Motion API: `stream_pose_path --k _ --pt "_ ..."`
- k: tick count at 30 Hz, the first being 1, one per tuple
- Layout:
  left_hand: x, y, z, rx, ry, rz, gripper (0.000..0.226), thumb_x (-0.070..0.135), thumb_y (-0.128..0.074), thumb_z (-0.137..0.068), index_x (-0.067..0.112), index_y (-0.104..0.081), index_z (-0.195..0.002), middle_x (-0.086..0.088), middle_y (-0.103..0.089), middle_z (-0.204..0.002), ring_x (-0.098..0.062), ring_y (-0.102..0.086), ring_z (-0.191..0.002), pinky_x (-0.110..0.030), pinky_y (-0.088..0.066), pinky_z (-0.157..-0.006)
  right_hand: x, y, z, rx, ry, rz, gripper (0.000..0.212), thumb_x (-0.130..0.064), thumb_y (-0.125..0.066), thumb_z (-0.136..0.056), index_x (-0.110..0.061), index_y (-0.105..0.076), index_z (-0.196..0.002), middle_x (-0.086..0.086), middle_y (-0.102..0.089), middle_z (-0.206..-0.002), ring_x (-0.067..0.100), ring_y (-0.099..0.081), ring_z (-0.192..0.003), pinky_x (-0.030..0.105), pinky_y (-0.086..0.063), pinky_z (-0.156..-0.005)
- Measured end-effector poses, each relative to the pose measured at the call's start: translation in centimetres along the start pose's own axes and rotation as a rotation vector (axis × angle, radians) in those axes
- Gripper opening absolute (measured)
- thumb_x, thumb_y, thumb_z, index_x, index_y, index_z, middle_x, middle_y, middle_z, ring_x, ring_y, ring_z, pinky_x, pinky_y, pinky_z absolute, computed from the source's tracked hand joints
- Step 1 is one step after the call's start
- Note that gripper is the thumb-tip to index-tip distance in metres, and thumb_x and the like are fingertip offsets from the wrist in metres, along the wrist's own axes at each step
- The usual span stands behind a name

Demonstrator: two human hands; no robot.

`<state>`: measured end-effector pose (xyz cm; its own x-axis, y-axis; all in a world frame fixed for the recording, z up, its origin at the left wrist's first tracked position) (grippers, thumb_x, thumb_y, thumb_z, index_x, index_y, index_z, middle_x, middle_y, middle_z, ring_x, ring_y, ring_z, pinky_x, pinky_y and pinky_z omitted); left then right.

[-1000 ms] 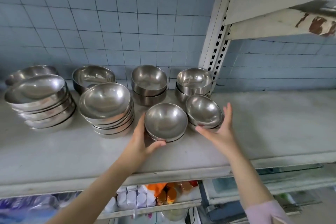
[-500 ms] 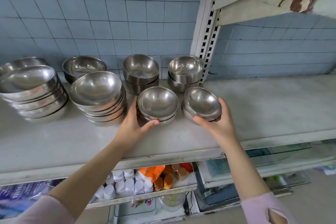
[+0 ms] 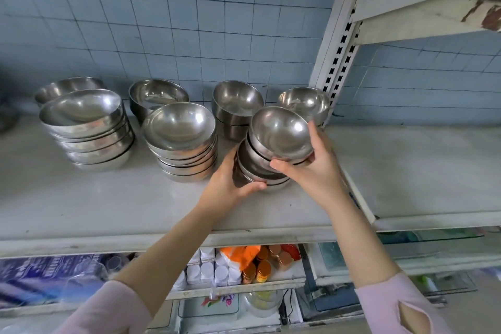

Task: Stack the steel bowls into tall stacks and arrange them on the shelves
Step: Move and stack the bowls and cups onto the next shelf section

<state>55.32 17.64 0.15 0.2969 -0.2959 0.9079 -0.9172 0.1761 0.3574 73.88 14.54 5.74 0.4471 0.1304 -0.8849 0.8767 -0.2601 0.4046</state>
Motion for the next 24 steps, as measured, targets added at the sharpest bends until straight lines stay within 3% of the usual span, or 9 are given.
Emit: stream_pose_path --k 3,7,11,16,19,24 --pt "-0.5 -0.1 0.0 -0.013 0.017 0.038 0.098 0.047 -0.084 -0.064 0.029 -0.033 -0.146 0.016 -0.053 -0.135 0.003 -0.049 -0.125 -0.023 -0.041 -0.106 0.8 -1.6 0.2 -0.021 -0.027 0.011 0.129 -0.065 -0.083 -0.051 -0.036 -0.014 -0.156 -0.015 -0.021 -0.161 0.004 -0.022 -0.147 0.043 -0.028 -0.12" --pt "-0.7 0.1 -0.1 -0.015 0.019 0.049 0.099 0.049 -0.084 -0.062 0.025 -0.035 -0.145 0.01 -0.056 -0.135 -0.001 -0.052 -0.125 -0.032 -0.044 -0.106 1.8 -2.6 0.2 -0.063 -0.064 0.015 0.129 -0.068 -0.083 -0.051 -0.042 -0.011 -0.155 -0.017 -0.023 -0.16 0.003 -0.024 -0.146 0.043 -0.029 -0.12" --pt "-0.9 0.3 -0.3 0.002 0.032 0.042 0.101 0.051 -0.086 -0.058 0.023 -0.038 -0.143 0.005 -0.058 -0.133 -0.007 -0.054 -0.124 -0.037 -0.046 -0.104 2.1 -3.0 0.1 -0.13 -0.109 -0.009 0.134 -0.073 -0.083 -0.046 -0.043 -0.01 -0.154 -0.019 -0.019 -0.161 0.001 -0.02 -0.147 0.041 -0.024 -0.122" --pt "-1.7 0.5 -0.4 0.006 0.057 0.04 0.109 0.061 -0.082 -0.054 0.02 -0.036 -0.144 0.002 -0.056 -0.136 -0.011 -0.052 -0.126 -0.04 -0.046 -0.105 1.9 -3.3 0.0 -0.241 -0.134 -0.075 0.127 -0.053 -0.089 -0.056 -0.048 -0.008 -0.153 -0.023 -0.015 -0.161 -0.004 -0.018 -0.146 0.037 -0.02 -0.123" --pt "-1.9 0.4 -0.5 -0.001 0.062 0.036 0.111 0.064 -0.081 -0.054 0.019 -0.035 -0.145 0.002 -0.054 -0.138 -0.01 -0.049 -0.129 -0.04 -0.043 -0.107 1.9 -3.3 -0.2 -0.282 -0.142 -0.067 0.126 -0.051 -0.09 -0.057 -0.052 -0.007 -0.151 -0.025 -0.012 -0.161 -0.004 -0.014 -0.147 0.038 -0.018 -0.123" --pt "-2.2 0.2 -0.5 -0.009 0.083 0.034 0.106 0.052 -0.085 -0.059 0.017 -0.034 -0.145 0.004 -0.052 -0.141 -0.008 -0.046 -0.131 -0.036 -0.039 -0.11 1.3 -3.2 -0.4 -0.336 -0.129 -0.077 0.127 -0.044 -0.088 -0.058 -0.053 -0.003 -0.151 -0.035 -0.009 -0.156 -0.008 -0.013 -0.145 0.034 -0.018 -0.123"
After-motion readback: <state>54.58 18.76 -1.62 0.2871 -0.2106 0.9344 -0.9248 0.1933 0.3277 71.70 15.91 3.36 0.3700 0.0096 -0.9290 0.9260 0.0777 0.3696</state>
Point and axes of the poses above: each hand's wrist, its own z-axis away from the middle knuckle, its own y-axis out of the back of the hand, x = y × z, the point moved 10 cm from there along -z, towards the middle knuckle
